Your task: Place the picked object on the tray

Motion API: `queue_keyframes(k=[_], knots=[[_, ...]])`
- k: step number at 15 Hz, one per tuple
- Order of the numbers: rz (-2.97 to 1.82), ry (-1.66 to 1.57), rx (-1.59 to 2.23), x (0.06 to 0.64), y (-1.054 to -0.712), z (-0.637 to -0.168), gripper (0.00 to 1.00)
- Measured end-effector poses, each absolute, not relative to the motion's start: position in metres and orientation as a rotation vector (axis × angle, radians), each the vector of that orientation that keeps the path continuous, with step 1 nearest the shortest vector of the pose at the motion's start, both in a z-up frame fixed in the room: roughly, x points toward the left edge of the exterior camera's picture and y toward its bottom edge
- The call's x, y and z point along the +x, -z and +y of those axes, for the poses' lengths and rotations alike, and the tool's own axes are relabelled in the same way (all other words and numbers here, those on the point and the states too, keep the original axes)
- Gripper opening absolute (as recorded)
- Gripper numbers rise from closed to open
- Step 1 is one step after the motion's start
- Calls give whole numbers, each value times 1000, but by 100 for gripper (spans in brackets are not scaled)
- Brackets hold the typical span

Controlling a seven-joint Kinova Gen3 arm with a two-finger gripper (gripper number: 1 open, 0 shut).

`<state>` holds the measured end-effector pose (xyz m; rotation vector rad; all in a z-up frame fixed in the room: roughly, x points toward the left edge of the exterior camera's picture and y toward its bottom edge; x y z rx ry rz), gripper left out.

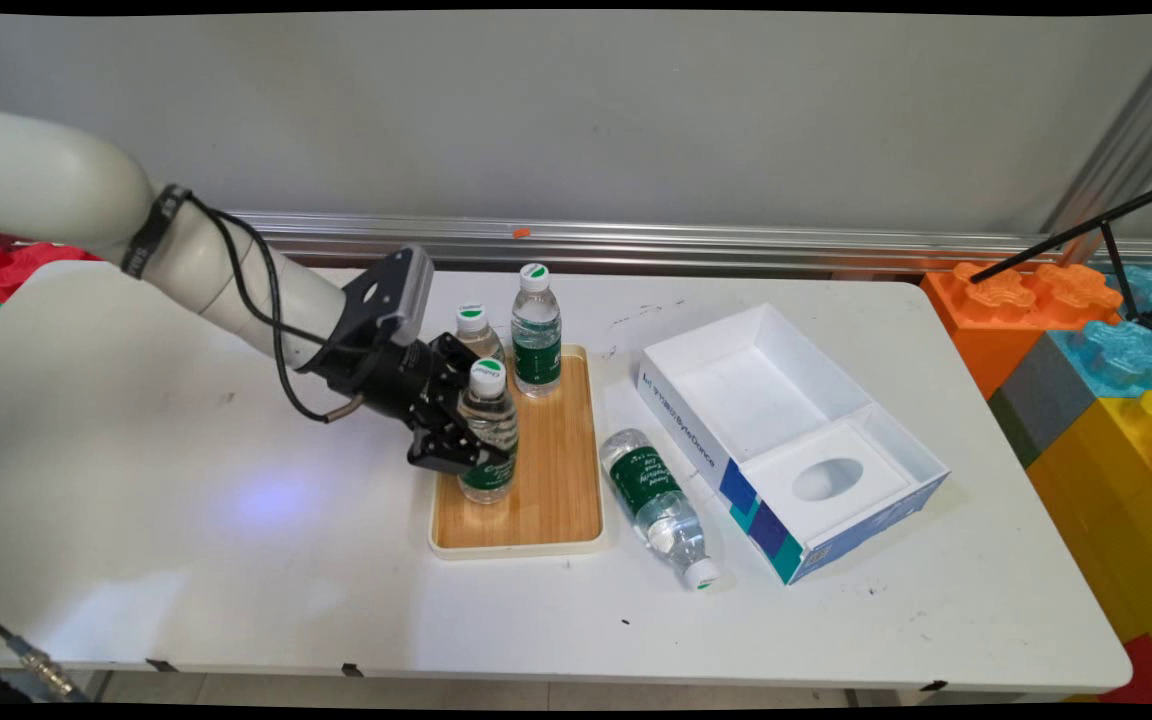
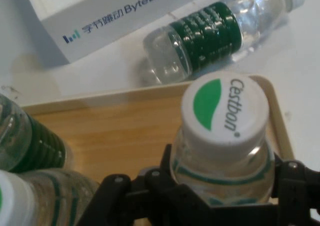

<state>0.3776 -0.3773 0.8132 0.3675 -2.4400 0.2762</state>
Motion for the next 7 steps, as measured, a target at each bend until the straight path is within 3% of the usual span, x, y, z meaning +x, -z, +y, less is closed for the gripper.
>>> queue_keyframes(k=[3,4,7], knots=[[-2445,-283,335,383,-802,-376,0],[-2445,-285,325,384,-799,-377,100],[-2442,-288,305,388,-794,-376,100]])
